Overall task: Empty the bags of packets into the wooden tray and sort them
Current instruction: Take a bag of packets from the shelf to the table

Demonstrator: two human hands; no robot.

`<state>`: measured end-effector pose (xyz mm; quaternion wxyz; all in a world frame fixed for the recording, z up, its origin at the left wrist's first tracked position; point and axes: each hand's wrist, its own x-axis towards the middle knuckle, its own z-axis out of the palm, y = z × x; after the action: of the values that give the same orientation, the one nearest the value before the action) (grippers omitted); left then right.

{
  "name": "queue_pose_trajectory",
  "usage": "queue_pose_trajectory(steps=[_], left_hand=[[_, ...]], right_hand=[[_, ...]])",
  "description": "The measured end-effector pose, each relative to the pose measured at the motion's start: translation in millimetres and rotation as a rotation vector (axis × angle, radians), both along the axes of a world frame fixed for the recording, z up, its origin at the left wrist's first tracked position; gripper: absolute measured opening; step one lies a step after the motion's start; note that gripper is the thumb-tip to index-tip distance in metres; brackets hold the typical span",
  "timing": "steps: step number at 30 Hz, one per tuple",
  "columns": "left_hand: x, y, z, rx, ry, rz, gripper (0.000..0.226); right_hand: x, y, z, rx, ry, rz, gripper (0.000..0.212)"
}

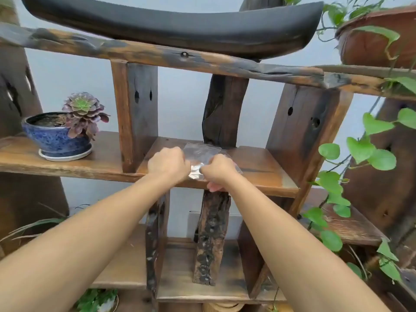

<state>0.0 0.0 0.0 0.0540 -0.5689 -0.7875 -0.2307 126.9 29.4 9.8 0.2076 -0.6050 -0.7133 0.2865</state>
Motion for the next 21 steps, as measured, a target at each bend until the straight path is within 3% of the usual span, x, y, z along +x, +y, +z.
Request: queue_pose_trajectory(steps=[3,6,10,14,18,21], left_hand=[[-20.6,35.9,-2.6,0.051,-0.084,0.038,0.033],[-33.4,68.3,-14.0,-0.077,-0.194,0.094,0.049],[-42.4,97.1,-31.3,-0.213,-0.287,0.171,0.064],[-39.2,103.1,-36.0,-0.177,-0.296,0.202,0.052],[-36.2,96.3,-41.2,-0.021,-0.451,0.127,0.024],[-29.1,77.1,-45.6,0.21,-0.654,-0.01,0.01]], right_hand=[[-9.9,30.6,-4.1,0.019,0.123,-0.088,0.018],[-19.0,54.9,-15.6,-0.011,0.18,-0.128,0.013],[-28.3,74.4,-31.1,0.07,0.136,-0.123,0.023],[-30.1,81.5,-36.6,0.111,0.167,-0.133,0.031],[-33.1,82.8,-42.2,0.085,0.308,-0.168,0.022],[-33.7,72.4,-44.3,0.051,0.454,-0.251,0.047]])
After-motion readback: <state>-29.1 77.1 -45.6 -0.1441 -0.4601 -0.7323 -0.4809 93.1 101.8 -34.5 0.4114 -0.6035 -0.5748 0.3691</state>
